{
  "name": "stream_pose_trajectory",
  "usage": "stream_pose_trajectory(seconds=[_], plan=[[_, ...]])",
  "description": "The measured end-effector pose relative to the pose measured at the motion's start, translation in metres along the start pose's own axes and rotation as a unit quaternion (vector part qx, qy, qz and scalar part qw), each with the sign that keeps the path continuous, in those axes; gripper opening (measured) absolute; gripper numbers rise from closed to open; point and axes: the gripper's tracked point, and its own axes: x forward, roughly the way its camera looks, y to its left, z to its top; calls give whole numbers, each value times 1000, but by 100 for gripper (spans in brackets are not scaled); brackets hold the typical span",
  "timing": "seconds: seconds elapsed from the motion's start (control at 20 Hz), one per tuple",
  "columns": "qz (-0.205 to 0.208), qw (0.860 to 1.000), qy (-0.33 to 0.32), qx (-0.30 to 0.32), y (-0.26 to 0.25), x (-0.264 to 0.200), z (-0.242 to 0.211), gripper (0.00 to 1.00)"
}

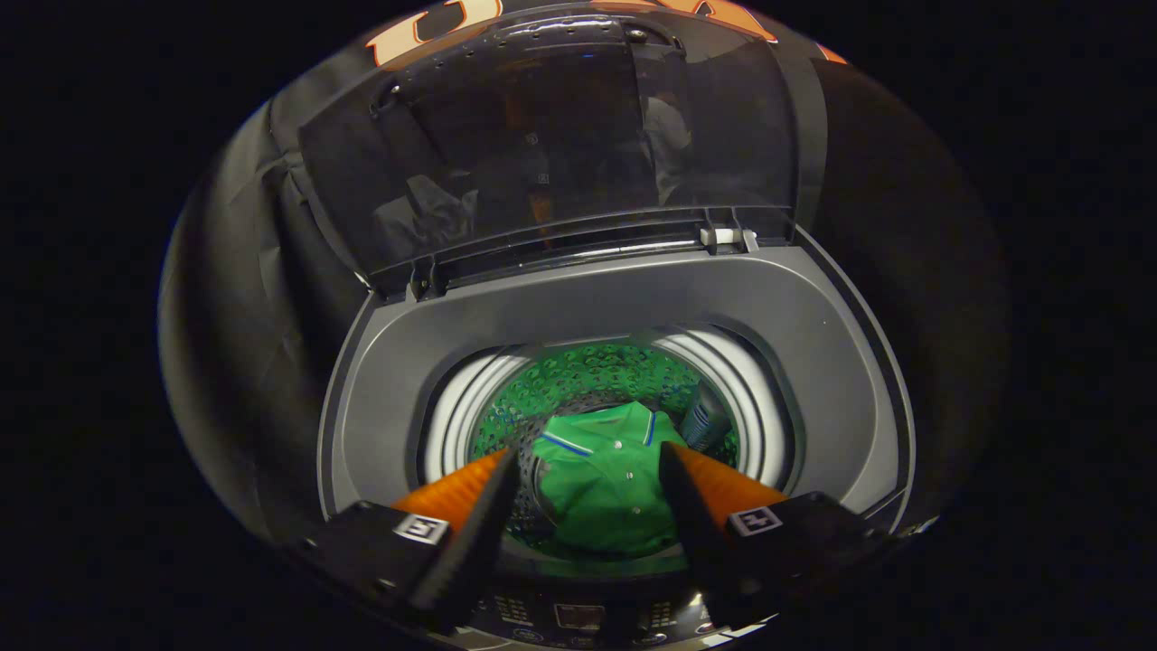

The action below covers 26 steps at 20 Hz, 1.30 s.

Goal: Put the clothes into the washing machine and then close the washing machine lid.

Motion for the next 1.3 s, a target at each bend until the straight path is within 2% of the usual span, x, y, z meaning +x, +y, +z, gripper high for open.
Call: stream_pose_trajectory(seconds=[0.05,0.4,0.65,1.0,1.3], plan=[[-2,1000,-3,-2,-3,-1,2,100],[-4,1000,-17,-10,-7,-10,10,99],[9,998,-54,-37,6,-31,31,99],[59,984,-162,-35,42,-111,111,98],[38,953,-293,-72,37,-210,224,98]])
